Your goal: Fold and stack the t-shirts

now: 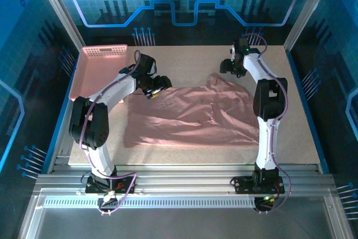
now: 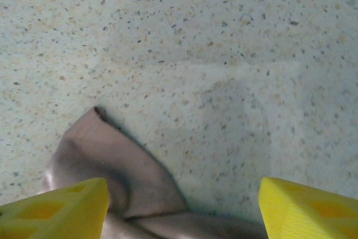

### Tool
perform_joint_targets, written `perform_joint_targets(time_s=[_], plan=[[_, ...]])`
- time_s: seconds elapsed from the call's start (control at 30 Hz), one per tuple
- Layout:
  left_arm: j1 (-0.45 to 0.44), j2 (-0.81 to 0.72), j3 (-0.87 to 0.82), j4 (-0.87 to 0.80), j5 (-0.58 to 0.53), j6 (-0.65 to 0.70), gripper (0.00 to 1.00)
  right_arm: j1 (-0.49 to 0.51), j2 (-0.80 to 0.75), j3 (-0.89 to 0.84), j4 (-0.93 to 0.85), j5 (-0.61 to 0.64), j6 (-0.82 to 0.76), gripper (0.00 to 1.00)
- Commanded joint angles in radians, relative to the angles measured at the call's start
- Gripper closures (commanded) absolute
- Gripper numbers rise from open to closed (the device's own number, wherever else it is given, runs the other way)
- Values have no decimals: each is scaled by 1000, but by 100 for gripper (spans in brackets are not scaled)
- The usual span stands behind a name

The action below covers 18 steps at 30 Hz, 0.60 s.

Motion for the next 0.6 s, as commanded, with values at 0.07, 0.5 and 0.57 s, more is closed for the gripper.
perform_joint_targets(time_s=[0.07, 0.5, 0.57], plan=[[31, -78, -72, 3, -13, -17, 29, -26, 62, 75, -110, -117, -117, 35], [102, -155, -207, 22, -41, -45, 30, -58, 62, -12, -112, -147, -127, 43], [107, -161, -217, 21, -43, -43, 30, -59, 65, -18, -111, -148, -130, 44]])
